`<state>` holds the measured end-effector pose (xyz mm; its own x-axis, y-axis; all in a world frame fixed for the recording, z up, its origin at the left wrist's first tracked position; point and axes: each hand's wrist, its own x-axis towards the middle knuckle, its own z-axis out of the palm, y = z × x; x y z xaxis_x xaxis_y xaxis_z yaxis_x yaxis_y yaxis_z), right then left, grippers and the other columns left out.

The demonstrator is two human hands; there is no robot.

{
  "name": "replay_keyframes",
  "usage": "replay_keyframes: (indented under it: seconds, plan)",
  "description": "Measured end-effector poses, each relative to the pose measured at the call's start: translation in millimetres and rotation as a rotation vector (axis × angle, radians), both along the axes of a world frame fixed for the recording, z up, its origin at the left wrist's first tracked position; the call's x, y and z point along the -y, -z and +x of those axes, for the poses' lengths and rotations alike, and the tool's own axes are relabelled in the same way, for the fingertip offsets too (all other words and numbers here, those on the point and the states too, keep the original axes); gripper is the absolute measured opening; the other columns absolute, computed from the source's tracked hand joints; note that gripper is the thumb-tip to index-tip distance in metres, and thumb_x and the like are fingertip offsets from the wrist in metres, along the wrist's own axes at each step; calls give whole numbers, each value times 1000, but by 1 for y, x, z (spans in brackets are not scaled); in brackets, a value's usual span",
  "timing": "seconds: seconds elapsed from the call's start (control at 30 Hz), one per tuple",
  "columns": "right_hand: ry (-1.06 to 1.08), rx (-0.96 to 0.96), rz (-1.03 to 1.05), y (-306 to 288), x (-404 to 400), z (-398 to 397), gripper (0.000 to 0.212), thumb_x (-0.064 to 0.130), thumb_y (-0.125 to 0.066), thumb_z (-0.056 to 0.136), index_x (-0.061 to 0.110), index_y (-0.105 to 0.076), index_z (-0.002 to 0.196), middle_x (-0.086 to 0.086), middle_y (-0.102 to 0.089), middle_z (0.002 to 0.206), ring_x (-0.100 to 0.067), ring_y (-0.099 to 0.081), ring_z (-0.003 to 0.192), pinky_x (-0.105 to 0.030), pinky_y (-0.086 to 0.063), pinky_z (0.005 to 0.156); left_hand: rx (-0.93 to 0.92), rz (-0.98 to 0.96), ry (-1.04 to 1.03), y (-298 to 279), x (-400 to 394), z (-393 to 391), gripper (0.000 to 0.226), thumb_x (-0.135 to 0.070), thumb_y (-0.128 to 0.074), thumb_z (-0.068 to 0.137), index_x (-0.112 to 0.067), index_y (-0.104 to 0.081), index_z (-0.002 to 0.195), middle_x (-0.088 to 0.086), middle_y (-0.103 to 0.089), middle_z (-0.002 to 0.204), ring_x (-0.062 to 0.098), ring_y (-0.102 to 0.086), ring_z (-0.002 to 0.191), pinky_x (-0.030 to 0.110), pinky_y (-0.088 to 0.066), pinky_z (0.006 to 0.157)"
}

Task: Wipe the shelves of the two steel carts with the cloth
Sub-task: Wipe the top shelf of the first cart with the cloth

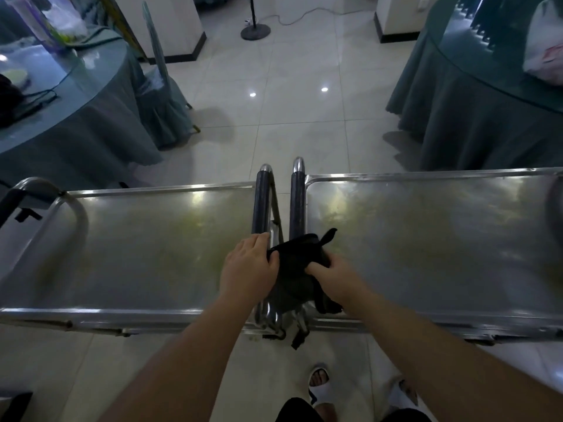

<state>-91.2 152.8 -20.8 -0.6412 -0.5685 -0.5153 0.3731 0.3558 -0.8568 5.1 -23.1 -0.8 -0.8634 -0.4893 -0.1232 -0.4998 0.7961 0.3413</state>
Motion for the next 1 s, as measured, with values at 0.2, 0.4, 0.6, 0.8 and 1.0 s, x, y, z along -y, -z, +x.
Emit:
replay_keyframes:
  seconds: [0.2, 0.4, 0.6, 0.8, 1.0]
  plan:
    - [270, 115, -132, -2, -71, -32, 25, 26, -70, 75, 37, -78, 96, -4, -79, 90, -26, -77, 86, -35, -62, 68, -27, 65, 105, 3, -14, -38, 52, -42, -38, 111, -19, -42, 158, 2, -51, 156, 21, -44, 145, 45, -38, 119]
    - [220, -208, 97, 18, -84, -67, 29, 10, -56, 100, 31, -62, 119, 6, -68, 97, -13, -64, 89, -26, -46, 69, 4, 58, 157, 18, -17, -75, 50, -38, -40, 111, -18, -43, 157, 5, -53, 155, 26, -47, 142, 46, -40, 115]
    - [117, -501, 346, 67, -46, -64, 44, 14, -54, 99, 27, -53, 141, -7, -66, 115, -33, -62, 107, -41, -50, 86, -45, 69, 191, 37, -18, -112, 50, -35, -38, 112, -15, -44, 157, 6, -50, 157, 24, -44, 146, 43, -35, 120]
    - [-541, -626, 381, 146, -30, 0, 73, 23, -61, 94, 31, -33, 160, 6, -31, 169, -23, -14, 160, -52, -10, 130, -48, 19, 205, 53, -19, -146, 58, -38, -31, 113, -17, -24, 167, 6, -17, 176, 20, -9, 163, 42, -9, 133]
    - [-519, -646, 357, 185, -41, 29, 67, 46, -25, 100, 37, -13, 165, 23, -5, 171, 4, 19, 154, -38, 5, 130, 6, 15, 159, 77, -13, -172, 65, -42, -24, 113, -17, -4, 170, 1, 2, 178, 15, 8, 163, 39, 1, 133]
